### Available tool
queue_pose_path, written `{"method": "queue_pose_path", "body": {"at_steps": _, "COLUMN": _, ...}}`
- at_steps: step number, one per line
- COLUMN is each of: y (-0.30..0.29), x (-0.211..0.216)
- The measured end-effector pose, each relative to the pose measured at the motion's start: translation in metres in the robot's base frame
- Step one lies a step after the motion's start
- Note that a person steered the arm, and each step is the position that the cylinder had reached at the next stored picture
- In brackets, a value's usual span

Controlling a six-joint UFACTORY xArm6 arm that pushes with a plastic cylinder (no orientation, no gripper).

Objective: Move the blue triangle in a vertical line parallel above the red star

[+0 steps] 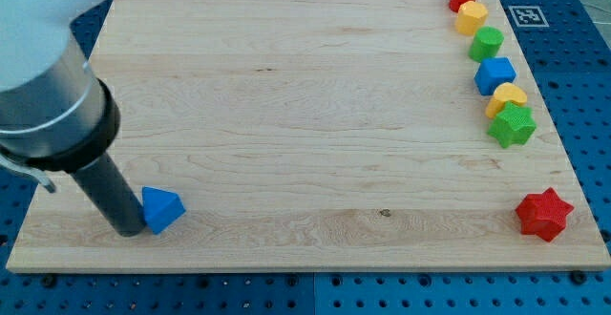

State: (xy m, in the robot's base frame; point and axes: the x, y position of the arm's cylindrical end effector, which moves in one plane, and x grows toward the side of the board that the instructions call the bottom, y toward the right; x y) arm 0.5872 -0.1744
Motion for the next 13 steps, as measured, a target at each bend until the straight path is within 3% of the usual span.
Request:
{"method": "queue_pose_path", "body": {"at_steps": 2, "y": 0.058, "x": 0.000}}
{"method": "queue_pose_path", "body": {"at_steps": 4, "y": 0.000, "x": -0.025}}
{"method": "queue_pose_path", "body": {"at_steps": 5, "y": 0.007, "x": -0.032}}
{"method": "queue_pose_path", "body": {"at_steps": 8, "y": 0.118, "x": -0.032}}
{"method": "queue_pose_path", "body": {"at_steps": 11, "y": 0.157, "x": -0.050}}
{"method": "queue_pose_path", "body": {"at_steps": 13, "y": 0.219, "x": -0.050}}
